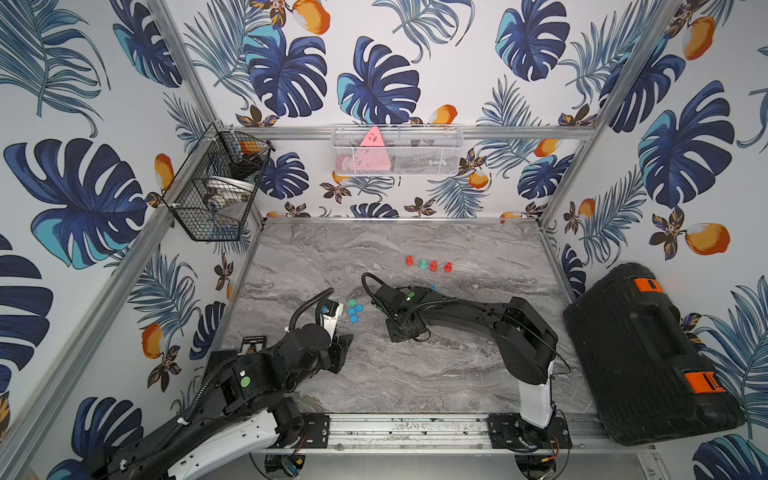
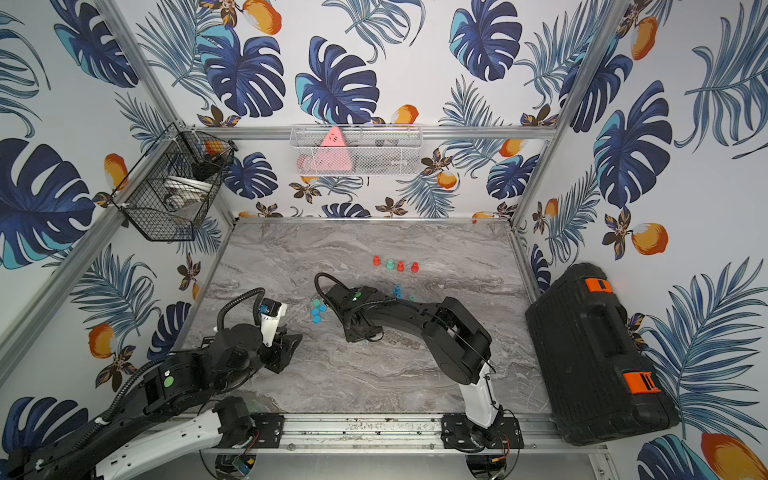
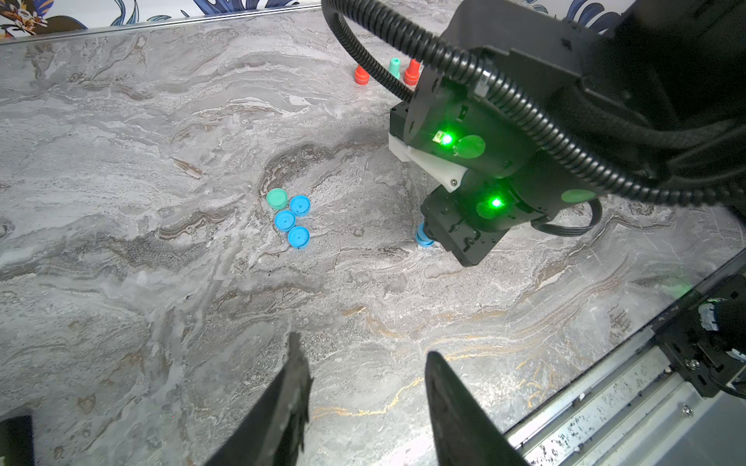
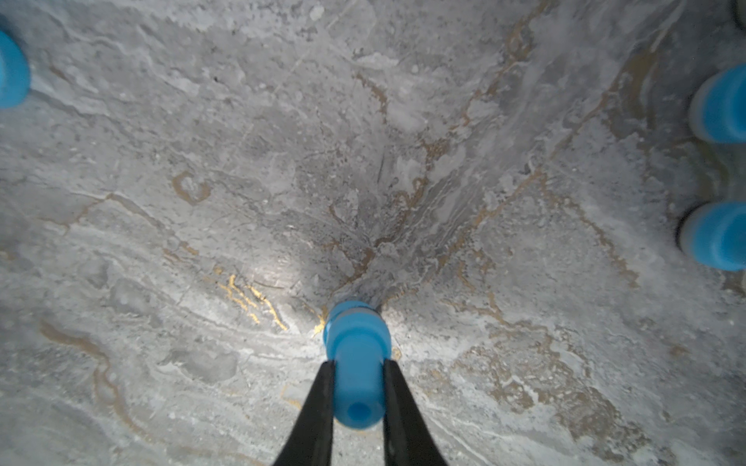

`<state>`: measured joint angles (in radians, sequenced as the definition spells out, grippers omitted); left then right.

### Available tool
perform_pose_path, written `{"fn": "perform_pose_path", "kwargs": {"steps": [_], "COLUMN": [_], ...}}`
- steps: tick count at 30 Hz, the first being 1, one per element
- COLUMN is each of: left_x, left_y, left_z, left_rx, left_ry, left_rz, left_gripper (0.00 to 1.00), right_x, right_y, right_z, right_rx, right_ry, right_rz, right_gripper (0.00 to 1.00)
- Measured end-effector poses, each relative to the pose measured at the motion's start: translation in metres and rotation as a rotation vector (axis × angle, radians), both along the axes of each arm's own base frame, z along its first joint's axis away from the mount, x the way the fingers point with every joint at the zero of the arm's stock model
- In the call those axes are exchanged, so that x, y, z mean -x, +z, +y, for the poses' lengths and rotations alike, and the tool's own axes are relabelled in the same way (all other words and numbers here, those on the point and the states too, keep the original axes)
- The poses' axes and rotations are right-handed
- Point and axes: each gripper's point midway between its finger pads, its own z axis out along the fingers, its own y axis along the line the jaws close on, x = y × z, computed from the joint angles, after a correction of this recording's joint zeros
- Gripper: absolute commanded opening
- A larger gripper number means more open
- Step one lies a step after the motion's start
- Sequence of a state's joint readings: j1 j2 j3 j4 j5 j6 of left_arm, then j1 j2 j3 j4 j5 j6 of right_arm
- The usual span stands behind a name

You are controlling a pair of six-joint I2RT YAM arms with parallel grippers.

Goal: Close the stamp cap
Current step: Close the cover of the stamp, then move the stamp at the center of the board.

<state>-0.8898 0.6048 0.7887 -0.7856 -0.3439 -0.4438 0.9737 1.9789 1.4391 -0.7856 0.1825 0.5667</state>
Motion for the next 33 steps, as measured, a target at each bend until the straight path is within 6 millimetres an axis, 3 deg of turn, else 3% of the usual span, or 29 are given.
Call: {"fn": "perform_pose_path", "kwargs": {"steps": [21, 33], "left_x": [0.0, 0.0], "left_y": [0.001, 0.0], "left_z": [0.0, 0.0], "left_rx": [0.004, 0.003], "left_ry": [0.0, 0.0], "left_rz": [-0.003, -0.002], "left_gripper": [0.51, 0.51], "right_x": [0.014, 0.014], "right_y": [0.001, -0.019], "right_z": [0.011, 0.009], "right_rx": [-0.017, 0.022], "right_ry": [0.018, 0.011], "right_rz": [0.004, 0.015], "right_gripper": [0.19, 0.19]}}
